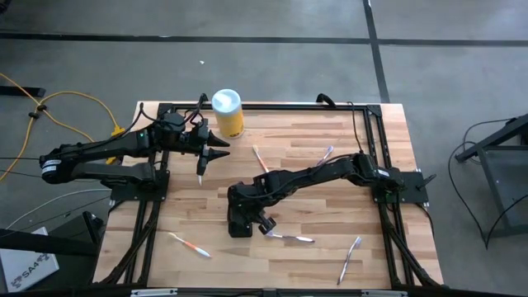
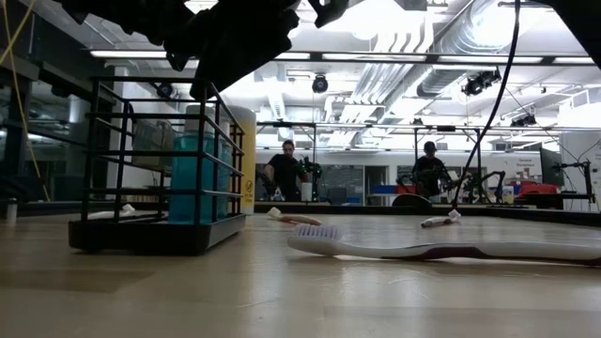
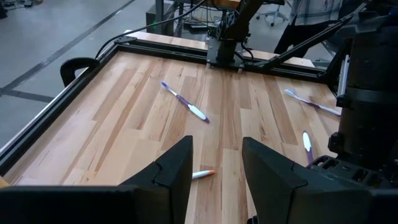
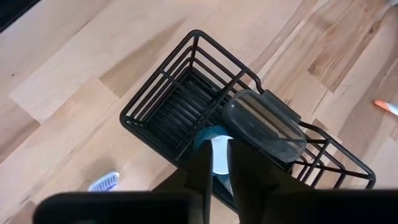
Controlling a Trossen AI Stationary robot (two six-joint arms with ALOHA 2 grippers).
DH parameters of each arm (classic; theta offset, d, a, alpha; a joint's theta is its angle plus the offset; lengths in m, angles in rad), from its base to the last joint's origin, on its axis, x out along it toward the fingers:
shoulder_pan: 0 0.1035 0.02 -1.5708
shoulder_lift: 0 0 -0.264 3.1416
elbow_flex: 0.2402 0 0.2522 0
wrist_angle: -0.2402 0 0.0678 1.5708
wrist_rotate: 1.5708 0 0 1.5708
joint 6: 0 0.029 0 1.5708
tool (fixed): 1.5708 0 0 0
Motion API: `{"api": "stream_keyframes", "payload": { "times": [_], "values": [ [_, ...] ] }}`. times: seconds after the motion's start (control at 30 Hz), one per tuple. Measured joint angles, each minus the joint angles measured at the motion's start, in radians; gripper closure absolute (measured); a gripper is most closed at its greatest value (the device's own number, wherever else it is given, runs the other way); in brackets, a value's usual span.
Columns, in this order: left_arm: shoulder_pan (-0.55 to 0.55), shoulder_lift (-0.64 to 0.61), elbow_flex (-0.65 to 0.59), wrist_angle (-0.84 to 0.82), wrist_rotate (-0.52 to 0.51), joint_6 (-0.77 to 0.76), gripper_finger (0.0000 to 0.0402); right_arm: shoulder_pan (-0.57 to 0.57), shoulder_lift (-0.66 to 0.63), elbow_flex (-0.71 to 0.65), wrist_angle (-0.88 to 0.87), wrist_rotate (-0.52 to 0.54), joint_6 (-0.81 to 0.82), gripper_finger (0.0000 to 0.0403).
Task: Pick & Place toothbrushing station
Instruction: Put the top purple toothbrush into the top section of the black wire organizer
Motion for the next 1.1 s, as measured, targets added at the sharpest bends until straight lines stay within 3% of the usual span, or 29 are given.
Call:
{"api": "stream_keyframes", "payload": {
  "times": [0.23,0.6,1.1],
  "values": [
    [0.000,0.000,0.000,0.000,0.000,0.000,0.0266,0.002,0.001,0.000,0.005,0.068,-0.015,0.0387],
    [0.000,0.000,0.000,0.000,0.000,0.000,0.0266,0.029,-0.032,0.000,-0.009,0.159,0.018,0.0388],
    [0.000,0.000,0.000,0.001,0.000,0.000,0.0266,0.020,-0.111,-0.014,-0.081,0.130,0.195,0.0388]
  ]
}}
